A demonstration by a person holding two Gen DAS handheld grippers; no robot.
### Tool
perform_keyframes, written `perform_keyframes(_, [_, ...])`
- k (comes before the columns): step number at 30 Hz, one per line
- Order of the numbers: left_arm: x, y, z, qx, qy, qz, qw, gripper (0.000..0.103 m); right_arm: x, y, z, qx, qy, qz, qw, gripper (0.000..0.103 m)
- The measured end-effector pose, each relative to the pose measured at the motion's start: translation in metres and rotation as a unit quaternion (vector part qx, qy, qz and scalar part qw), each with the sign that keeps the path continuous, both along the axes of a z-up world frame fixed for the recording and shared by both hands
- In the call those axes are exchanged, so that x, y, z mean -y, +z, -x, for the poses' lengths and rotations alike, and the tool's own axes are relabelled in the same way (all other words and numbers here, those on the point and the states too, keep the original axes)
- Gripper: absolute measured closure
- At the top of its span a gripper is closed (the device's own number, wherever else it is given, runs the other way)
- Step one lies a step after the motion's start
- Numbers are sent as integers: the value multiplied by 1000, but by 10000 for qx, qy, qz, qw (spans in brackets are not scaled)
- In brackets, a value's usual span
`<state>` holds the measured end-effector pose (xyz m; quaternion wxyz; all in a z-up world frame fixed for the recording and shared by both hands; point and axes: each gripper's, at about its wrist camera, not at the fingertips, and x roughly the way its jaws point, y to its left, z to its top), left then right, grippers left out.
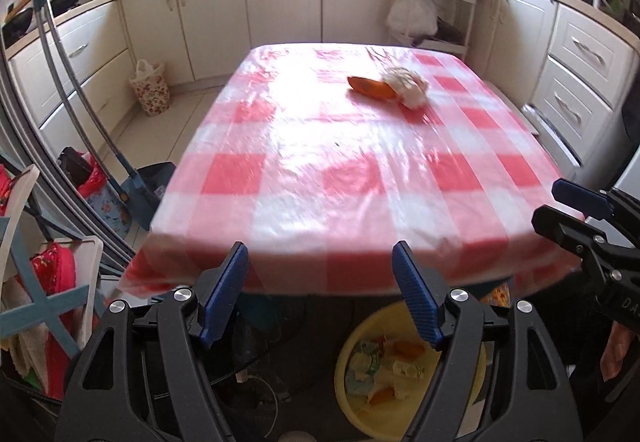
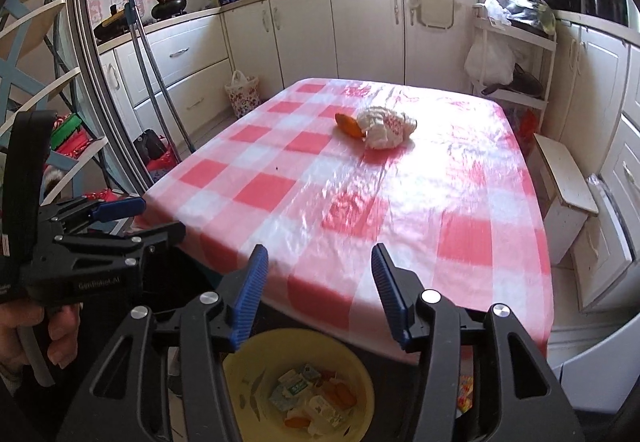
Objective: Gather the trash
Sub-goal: 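Raise both grippers back to the table toward the last tissue and peel, then grasp the white tissue with the right gripper while the left gripper grasps the orange peel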
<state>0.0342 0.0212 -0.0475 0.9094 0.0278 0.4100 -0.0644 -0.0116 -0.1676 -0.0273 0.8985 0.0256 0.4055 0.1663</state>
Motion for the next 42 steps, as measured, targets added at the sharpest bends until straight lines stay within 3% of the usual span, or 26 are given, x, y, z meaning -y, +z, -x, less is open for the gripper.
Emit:
perform_keyframes(9, [-7,5,-45,-3,150,185,9997,29,3,6,-63,58,119,350,9993,49])
perform_keyframes(16, [-1,5,-68,-22,226,320,9992,28,8,2,-115,-53,-83,94,9999,45])
perform_keyframes(27, [8,8,-108,-44,327,551,9979,27,19,-11,-162,-226,-463,-151,9986,39])
perform_keyframes(42, [22,2,-170,-245,345,723,9965,27,17,-59,-235,-841,-731,-317,9933,39])
